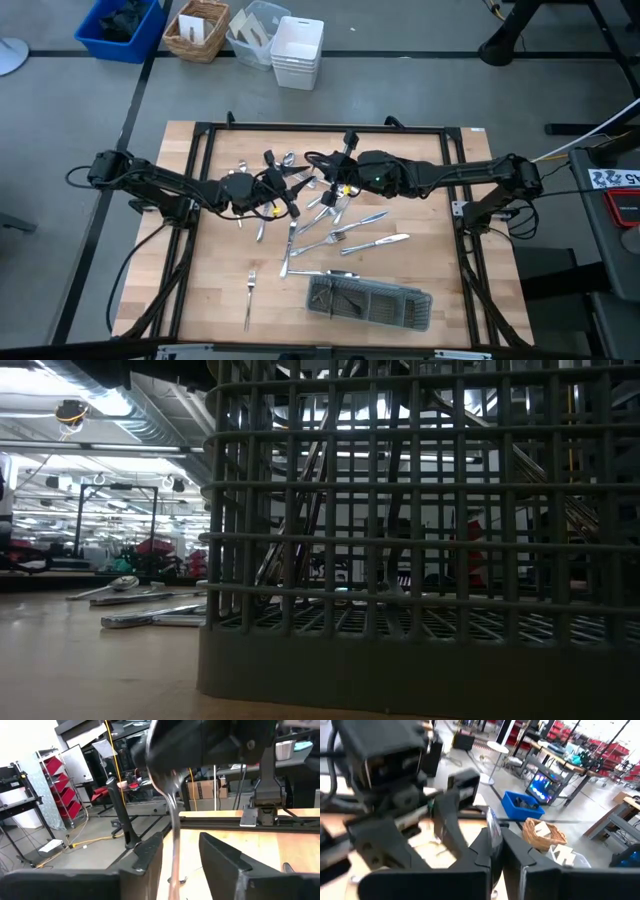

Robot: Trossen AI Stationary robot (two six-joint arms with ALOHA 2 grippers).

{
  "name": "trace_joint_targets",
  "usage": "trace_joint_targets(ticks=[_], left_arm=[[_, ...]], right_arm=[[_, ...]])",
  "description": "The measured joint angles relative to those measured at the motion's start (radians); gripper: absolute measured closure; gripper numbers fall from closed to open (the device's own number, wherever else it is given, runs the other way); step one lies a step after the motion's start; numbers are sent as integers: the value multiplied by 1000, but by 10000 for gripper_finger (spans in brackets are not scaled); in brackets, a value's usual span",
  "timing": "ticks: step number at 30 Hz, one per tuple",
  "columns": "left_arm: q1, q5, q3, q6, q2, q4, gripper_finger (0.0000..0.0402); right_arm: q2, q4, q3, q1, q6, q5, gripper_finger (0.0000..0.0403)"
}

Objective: Sort silverware
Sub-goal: Put the spoon into the gray silverware rack

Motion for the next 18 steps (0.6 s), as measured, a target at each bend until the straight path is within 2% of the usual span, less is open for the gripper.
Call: trace_joint_targets(ticks=[7, 15, 18], left_arm=[[-13, 0, 0, -43, -88, -147, 255], [-53, -1, 0, -184, -244, -504, 262], [-63, -1, 0, -238, -282, -608, 261]], right_arm=[[-1, -170, 88, 0, 8, 0, 384], [-1, -286, 191, 1, 11, -2, 384], [-2, -300, 214, 10, 42, -49, 384]])
